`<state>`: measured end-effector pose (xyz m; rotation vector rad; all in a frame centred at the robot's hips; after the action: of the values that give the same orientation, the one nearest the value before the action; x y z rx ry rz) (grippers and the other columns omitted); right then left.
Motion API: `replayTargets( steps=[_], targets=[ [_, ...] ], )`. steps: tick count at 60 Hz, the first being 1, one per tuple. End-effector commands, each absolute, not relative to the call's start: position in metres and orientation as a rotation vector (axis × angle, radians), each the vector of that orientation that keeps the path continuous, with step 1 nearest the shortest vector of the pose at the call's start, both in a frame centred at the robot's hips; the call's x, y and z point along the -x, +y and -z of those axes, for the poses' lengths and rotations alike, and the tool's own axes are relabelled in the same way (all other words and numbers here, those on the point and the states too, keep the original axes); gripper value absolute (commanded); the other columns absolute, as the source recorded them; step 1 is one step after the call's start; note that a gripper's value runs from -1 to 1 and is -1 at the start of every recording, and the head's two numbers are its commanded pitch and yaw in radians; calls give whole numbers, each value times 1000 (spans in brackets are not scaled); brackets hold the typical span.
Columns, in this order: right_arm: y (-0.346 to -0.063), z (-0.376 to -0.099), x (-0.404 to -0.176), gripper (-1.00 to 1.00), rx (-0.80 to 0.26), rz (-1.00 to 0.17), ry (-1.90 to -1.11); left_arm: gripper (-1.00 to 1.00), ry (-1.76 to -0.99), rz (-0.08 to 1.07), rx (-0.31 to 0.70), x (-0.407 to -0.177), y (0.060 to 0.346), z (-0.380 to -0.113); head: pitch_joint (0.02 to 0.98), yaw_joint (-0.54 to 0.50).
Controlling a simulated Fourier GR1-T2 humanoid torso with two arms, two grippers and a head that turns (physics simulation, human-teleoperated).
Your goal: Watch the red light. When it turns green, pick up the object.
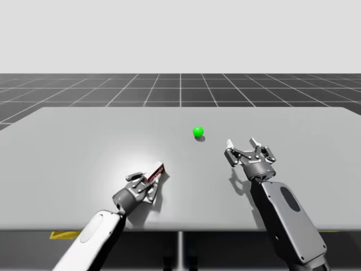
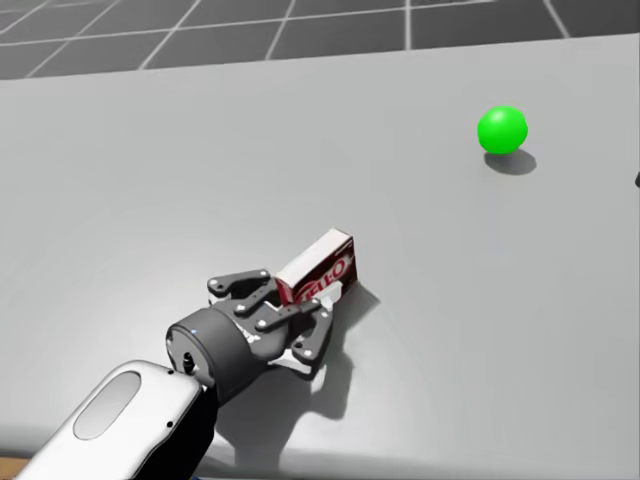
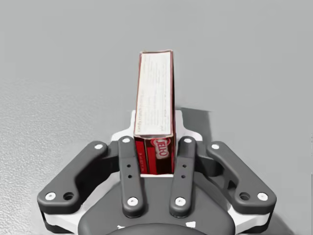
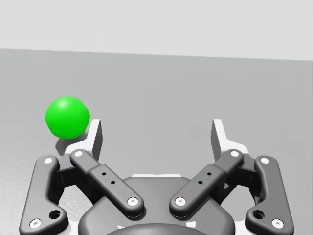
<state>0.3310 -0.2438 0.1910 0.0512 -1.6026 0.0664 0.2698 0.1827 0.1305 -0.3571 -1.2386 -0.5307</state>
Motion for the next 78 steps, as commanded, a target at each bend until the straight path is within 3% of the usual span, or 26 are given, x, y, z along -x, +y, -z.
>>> replayTargets(
  steps=[1,9,31,46,53,64,78],
  targets=[
    [-245,-193,-331,-1000,-52,-62,-1609,977,-1218,540,348,-269,184,-123,794,184],
    [-245,-193,-331,-1000,-51,-61,-1612,1000,-1217,553,357,-267,184,-123,759,184],
    [-245,-193,-330,-1000,-51,-62,-1614,1000,-1217,579,371,-263,182,-121,499,182],
    [-244,-192,-330,-1000,-39,-81,-1617,1000,-1235,576,373,-264,182,-125,433,184],
    [-243,-192,-329,-1000,-39,-87,-1617,1000,-1270,565,378,-266,185,-141,431,185],
    [-244,-192,-329,-1000,-42,-86,-1615,1000,-1377,537,391,-273,194,-191,431,187],
    [-242,-191,-330,-1000,-38,-103,-1608,1000,-1529,535,338,-285,205,-258,435,186]
  ],
)
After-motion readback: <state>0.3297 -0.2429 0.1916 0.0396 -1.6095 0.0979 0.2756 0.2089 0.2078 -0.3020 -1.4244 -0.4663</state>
